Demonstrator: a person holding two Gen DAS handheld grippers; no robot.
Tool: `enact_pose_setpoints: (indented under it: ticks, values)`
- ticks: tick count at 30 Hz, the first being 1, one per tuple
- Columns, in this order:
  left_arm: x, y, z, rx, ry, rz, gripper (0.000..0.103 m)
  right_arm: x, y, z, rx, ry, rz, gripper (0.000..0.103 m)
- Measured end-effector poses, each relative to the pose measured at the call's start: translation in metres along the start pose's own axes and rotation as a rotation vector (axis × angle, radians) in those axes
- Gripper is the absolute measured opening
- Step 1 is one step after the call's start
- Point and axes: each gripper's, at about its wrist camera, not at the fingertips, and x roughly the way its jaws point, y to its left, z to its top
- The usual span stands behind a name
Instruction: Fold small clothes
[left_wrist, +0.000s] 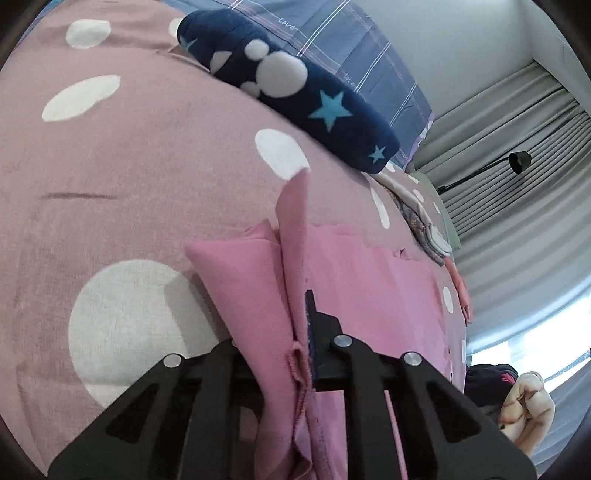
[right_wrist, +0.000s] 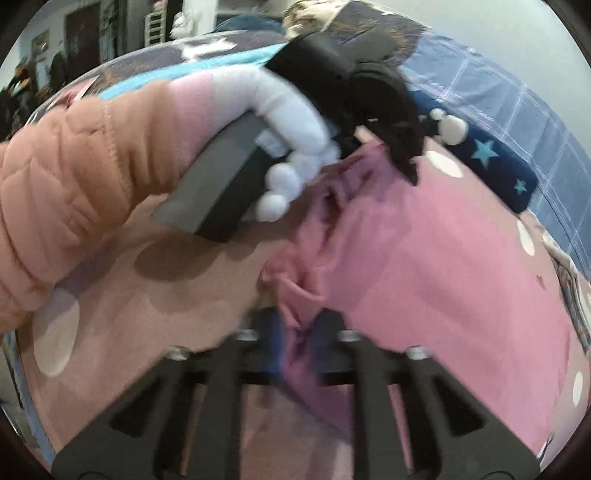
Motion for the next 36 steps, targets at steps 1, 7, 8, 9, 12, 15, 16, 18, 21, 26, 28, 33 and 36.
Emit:
enact_pose_setpoints:
  ticks: [1,7,8,9,12,15,16,18,21,26,28,33,36]
  values:
    - [-0.001,-0.004,0.001,0.017,-0.003,0.007,0.012,-0.003,-0.004,-0.001,0.023,-0.008,0.016,0.007]
    - [-0.008,-0.048,0.013,0.097,-0.025,0.021,0.011,-0.045,-0.046,-0.01,0.172,-0.129,0.07,0.007]
    - [-0.007,-0.053,0.013,0.103,-0.025,0.023,0.011,-0.051,-0.05,-0.012,0.188,-0.143,0.069,0.007]
    - [-0.005,-0.064,0.015,0.114,-0.024,0.025,0.011,-0.058,-0.054,-0.016,0.208,-0.158,0.071,0.007]
    - [0.004,-0.09,0.016,0.139,-0.024,0.032,0.011,-0.077,-0.082,-0.029,0.293,-0.192,0.085,0.007]
    - [0.017,-0.116,0.017,0.156,-0.02,0.05,0.011,-0.091,-0.109,-0.048,0.385,-0.21,0.103,0.007]
    - [0.022,-0.125,0.017,0.162,-0.016,0.057,0.011,-0.096,-0.122,-0.057,0.431,-0.219,0.12,0.007]
    - [0.035,-0.146,0.018,0.182,-0.006,0.067,0.011,-0.102,-0.144,-0.069,0.496,-0.236,0.141,0.007]
    - [0.059,-0.181,0.017,0.217,0.011,0.086,0.011,-0.119,-0.17,-0.093,0.566,-0.273,0.137,0.007]
    - [0.11,-0.234,0.01,0.284,0.065,0.143,0.011,-0.136,-0.202,-0.137,0.669,-0.311,0.14,0.007]
    - [0.133,-0.254,0.006,0.313,0.087,0.175,0.011,-0.138,-0.22,-0.156,0.716,-0.319,0.147,0.007]
    - [0.182,-0.286,-0.007,0.36,0.137,0.262,0.011,-0.132,-0.258,-0.196,0.821,-0.313,0.172,0.007]
    - [0.203,-0.297,-0.015,0.378,0.158,0.311,0.011,-0.125,-0.271,-0.215,0.878,-0.305,0.226,0.007]
